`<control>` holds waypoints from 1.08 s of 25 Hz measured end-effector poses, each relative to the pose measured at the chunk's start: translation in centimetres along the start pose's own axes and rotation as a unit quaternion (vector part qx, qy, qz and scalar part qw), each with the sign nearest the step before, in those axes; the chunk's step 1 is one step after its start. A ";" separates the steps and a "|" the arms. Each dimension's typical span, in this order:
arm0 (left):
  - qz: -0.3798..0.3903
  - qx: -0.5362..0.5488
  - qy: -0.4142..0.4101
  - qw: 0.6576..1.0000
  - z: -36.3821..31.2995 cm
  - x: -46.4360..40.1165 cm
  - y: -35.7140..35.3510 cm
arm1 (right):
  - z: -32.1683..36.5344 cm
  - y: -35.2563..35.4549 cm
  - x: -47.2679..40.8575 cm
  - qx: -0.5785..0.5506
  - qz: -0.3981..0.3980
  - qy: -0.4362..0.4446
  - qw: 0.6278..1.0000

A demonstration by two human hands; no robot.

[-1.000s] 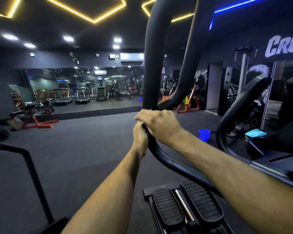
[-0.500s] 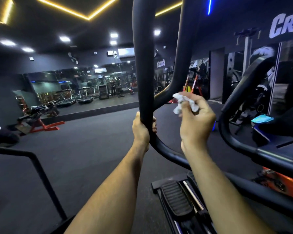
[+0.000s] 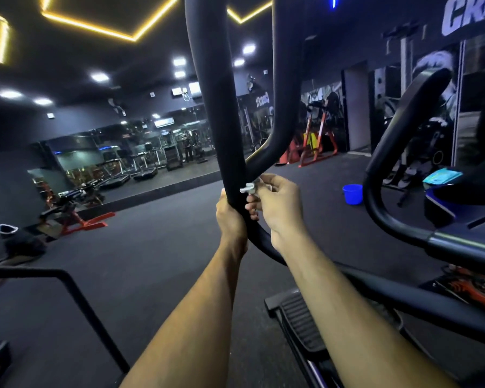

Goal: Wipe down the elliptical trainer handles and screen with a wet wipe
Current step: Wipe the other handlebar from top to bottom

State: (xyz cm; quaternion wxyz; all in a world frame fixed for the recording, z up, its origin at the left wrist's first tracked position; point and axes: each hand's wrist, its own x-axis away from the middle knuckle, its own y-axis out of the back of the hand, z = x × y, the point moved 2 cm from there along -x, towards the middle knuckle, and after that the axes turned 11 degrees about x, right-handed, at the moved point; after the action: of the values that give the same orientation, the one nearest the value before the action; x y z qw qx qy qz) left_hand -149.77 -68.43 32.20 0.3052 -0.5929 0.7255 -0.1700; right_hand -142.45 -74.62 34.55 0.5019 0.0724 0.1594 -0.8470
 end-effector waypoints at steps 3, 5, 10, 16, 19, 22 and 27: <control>-0.034 -0.061 -0.030 0.997 -0.1 0.3 0.2 | -0.9 0.0 -0.3 0.103 -0.062 0.087 0.989; -0.048 -0.096 -0.050 0.993 0.0 0.0 0.6 | -0.7 0.3 0.0 0.192 -0.064 0.151 0.968; -0.063 -0.148 -0.066 0.985 -0.1 -0.2 1.1 | -1.0 0.9 0.6 0.329 -0.031 0.205 0.921; -0.041 -0.095 -0.043 0.994 -0.2 0.3 0.5 | -1.2 1.2 -0.7 0.117 -0.058 0.115 0.985; -0.016 -0.207 -0.085 0.975 0.3 0.1 1.5 | -1.6 -2.4 2.1 0.075 0.023 0.120 0.990; 0.009 -0.259 -0.115 0.959 0.4 -0.5 2.3 | -3.4 -2.9 2.9 0.058 0.023 0.140 0.988; 0.009 -0.144 -0.033 0.989 0.0 -1.2 2.2 | -4.3 -3.6 0.2 -0.042 0.002 0.090 0.995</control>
State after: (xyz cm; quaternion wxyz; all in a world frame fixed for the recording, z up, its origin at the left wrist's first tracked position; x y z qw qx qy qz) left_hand -151.29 -66.71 31.20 0.2421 -0.6293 0.7373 -0.0417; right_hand -145.80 -71.70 31.16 0.4901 0.1278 0.2388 -0.8285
